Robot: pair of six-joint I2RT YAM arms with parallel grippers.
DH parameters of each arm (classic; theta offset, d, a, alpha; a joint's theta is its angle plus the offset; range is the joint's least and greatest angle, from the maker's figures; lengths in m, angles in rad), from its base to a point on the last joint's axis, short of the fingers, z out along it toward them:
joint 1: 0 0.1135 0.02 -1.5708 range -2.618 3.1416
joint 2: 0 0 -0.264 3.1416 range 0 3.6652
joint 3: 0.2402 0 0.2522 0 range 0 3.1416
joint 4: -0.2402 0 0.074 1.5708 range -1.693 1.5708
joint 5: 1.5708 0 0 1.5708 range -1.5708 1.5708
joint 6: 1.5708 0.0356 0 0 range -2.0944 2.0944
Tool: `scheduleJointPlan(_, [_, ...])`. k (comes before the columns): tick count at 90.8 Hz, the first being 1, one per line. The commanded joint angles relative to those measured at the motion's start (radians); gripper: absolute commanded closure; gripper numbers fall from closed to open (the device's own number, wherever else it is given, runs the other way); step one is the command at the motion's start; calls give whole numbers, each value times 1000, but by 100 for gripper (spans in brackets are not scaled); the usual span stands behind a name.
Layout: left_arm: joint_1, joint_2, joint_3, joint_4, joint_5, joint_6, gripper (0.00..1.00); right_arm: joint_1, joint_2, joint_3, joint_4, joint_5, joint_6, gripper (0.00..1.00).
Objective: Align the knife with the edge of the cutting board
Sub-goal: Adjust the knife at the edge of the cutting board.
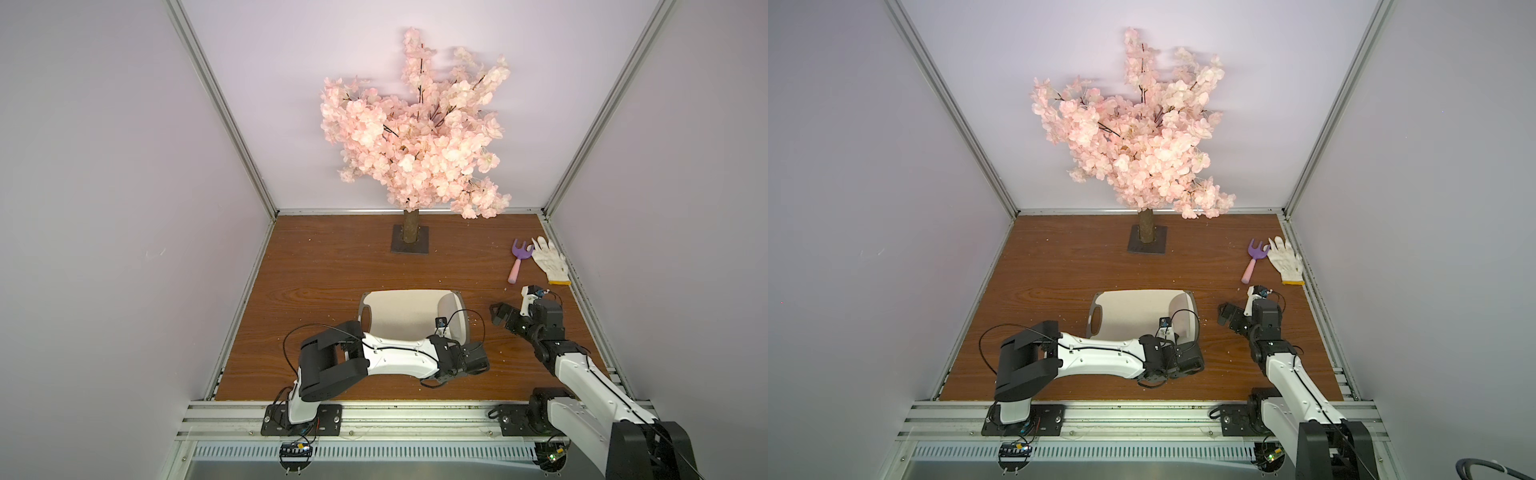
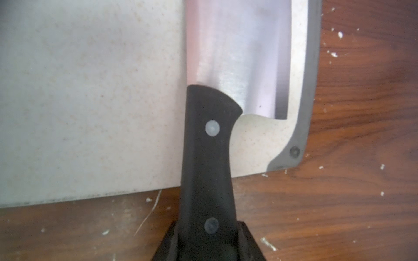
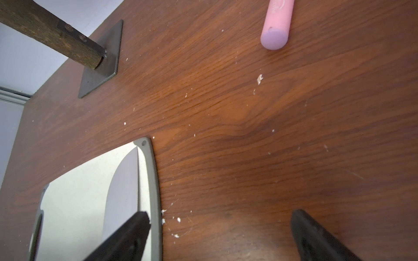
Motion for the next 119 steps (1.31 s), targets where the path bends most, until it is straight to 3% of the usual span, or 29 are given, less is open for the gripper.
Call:
scheduleJointPlan(1, [-24, 17, 11, -45, -6, -24, 70, -4, 5, -8, 34, -30, -11, 1])
scheduleJointPlan(119, [-48, 93, 64, -45, 13, -38, 67, -4, 10, -23, 57, -45, -7, 1])
